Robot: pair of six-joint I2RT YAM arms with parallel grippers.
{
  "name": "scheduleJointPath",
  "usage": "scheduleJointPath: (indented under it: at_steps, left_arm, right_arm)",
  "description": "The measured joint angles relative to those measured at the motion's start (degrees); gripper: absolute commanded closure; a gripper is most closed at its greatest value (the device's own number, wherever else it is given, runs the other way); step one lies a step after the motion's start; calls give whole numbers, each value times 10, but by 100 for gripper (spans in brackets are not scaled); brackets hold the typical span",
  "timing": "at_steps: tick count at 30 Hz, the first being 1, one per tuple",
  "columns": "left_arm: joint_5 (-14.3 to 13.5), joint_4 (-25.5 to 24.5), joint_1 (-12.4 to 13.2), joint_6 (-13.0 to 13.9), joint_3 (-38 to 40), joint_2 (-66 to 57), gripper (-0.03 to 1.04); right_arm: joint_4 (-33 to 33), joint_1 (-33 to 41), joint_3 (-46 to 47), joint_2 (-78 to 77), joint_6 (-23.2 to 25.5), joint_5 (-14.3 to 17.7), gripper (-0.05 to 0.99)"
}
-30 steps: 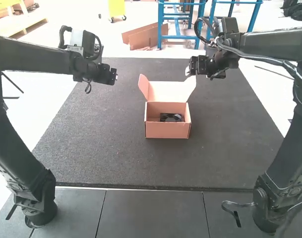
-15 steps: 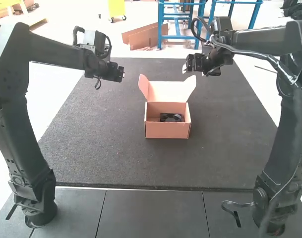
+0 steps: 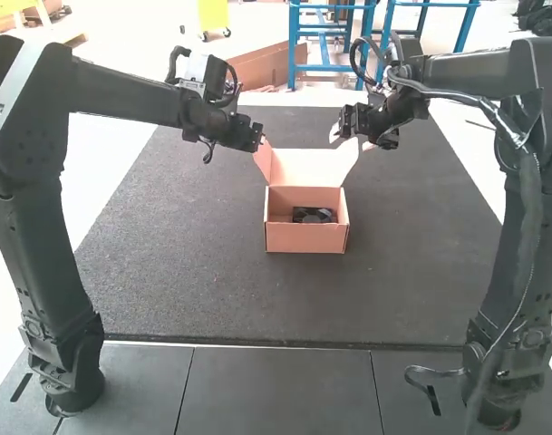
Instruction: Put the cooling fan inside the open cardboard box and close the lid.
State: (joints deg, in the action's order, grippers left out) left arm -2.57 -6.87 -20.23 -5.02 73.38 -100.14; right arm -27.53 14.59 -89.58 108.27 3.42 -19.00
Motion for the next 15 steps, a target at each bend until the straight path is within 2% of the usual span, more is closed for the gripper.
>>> scheduleJointPath:
  at_steps: [5, 9, 12, 15]
  left_arm:
    - [11, 0, 0, -11, 0, -2, 4]
    - [8, 2, 0, -16, 0, -2, 4]
    - [-19, 4, 0, -17, 0, -2, 4]
    - [-63, 16, 0, -14, 0, -2, 4]
  right_arm:
    - [0, 0, 0, 0, 0, -7, 7]
    - [0, 0, 0, 0, 0, -8, 7]
    - [0, 0, 0, 0, 0, -8, 7]
    - [0, 0, 0, 0, -1, -8, 7]
